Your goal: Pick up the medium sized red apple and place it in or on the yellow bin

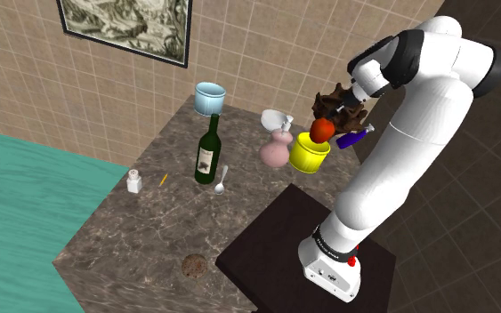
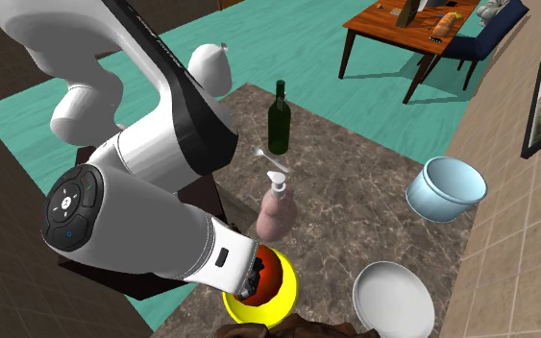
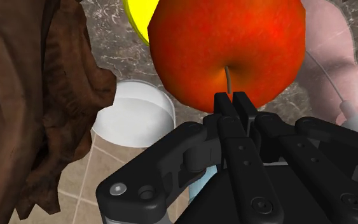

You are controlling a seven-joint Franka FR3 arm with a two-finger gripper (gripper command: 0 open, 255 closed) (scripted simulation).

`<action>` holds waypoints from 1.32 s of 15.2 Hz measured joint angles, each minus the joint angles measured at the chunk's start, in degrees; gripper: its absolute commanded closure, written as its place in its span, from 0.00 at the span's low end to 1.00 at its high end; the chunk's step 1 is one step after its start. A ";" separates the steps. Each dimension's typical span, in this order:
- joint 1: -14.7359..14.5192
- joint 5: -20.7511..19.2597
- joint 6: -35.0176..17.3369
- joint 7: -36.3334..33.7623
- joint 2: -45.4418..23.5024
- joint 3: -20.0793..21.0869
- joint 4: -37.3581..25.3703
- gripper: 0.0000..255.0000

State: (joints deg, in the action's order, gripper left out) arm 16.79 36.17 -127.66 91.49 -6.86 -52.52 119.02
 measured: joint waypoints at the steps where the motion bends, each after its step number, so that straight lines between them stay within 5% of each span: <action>1: -0.04 0.29 -0.45 0.30 -0.04 0.09 0.49 1.00; 7: 0.12 0.97 -0.80 0.94 -0.45 0.20 0.77 1.00; 8: 0.12 0.98 -0.80 0.95 -0.46 0.20 0.77 0.00; 14: 0.13 0.99 -0.81 0.95 -0.46 0.20 0.76 0.00; 20: -0.45 -6.75 2.43 -3.83 5.80 -1.52 -0.29 0.00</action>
State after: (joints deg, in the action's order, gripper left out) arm 16.34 29.42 -125.24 87.66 -1.06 -54.04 118.73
